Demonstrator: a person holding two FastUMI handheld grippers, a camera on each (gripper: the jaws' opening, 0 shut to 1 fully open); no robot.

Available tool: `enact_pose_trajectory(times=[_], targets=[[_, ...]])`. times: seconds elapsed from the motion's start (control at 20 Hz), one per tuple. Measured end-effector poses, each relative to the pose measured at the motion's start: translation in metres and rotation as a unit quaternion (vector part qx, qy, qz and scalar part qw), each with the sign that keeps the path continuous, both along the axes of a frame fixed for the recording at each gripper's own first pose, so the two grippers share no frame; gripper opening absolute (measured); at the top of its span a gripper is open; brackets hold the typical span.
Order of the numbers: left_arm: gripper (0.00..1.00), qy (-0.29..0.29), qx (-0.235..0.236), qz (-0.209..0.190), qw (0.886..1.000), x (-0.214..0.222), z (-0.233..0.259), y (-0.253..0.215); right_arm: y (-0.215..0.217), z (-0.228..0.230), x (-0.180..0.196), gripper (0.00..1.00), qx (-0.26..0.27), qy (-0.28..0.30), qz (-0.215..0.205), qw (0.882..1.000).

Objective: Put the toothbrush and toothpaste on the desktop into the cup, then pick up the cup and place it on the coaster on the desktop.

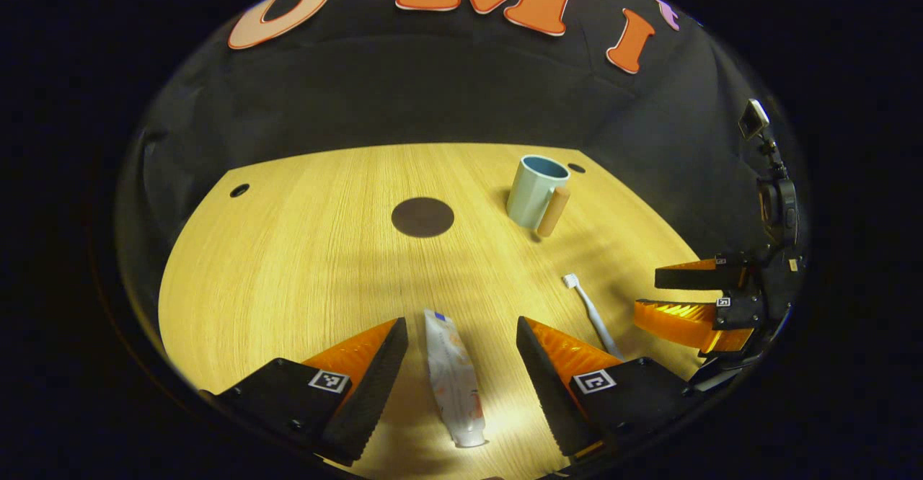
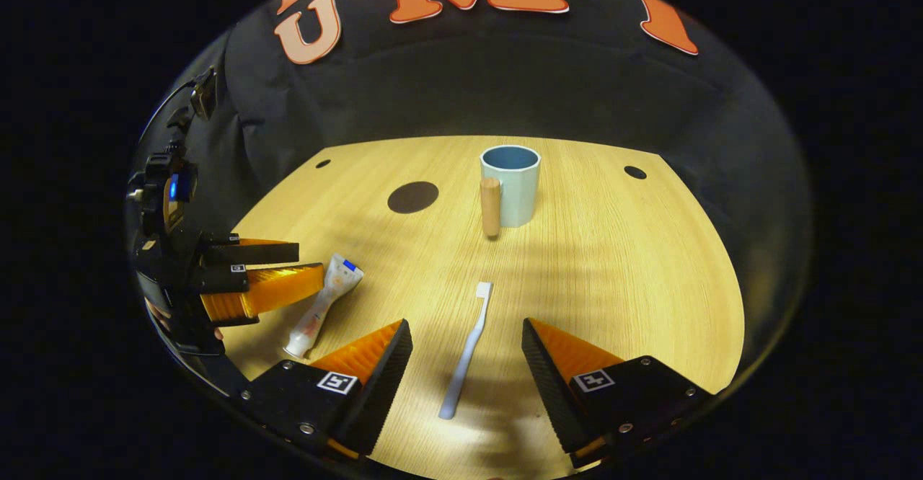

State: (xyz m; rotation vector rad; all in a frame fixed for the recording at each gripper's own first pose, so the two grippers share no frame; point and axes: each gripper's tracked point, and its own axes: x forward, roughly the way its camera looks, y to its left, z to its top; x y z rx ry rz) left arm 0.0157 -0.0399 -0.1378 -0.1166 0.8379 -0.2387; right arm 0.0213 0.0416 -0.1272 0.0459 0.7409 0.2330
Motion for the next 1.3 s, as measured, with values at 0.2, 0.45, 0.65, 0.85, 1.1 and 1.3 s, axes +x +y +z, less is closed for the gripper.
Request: enact_pose_trajectory(times=[0.2, 0.45, 0.65, 0.85, 1.1, 1.3], targets=[[0.96, 0.063, -0.007, -0.02, 0.998, -0.008, -0.035, -0.007, -0.002, 0.007, 0.0, 0.89, -0.001, 0.033, -0.003, 0.999], [0.96, 0.119, -0.004, -0.012, 0.993, -0.017, -0.057, 0.001, 0.002, 0.002, -0.002, 0.89, 0.007, 0.077, -0.009, 0.997], [0.97, 0.149, -0.008, -0.012, 0.989, -0.024, -0.068, 0.003, 0.0, 0.001, -0.001, 0.85, 0.004, 0.114, -0.015, 0.993], [0.92, 0.159, 0.006, -0.027, 0.987, -0.025, -0.068, 0.001, 0.004, -0.01, -0.003, 0.72, 0.0, 0.146, -0.021, 0.989], [0.96, 0.165, 0.025, -0.04, 0.985, -0.026, -0.067, 0.002, 0.009, -0.024, -0.009, 0.57, -0.044, 0.177, -0.005, 0.983], [0.74, 0.17, 0.034, -0.025, 0.985, -0.026, -0.07, 0.006, 0.006, -0.036, -0.008, 0.41, -0.071, 0.199, -0.01, 0.977]])
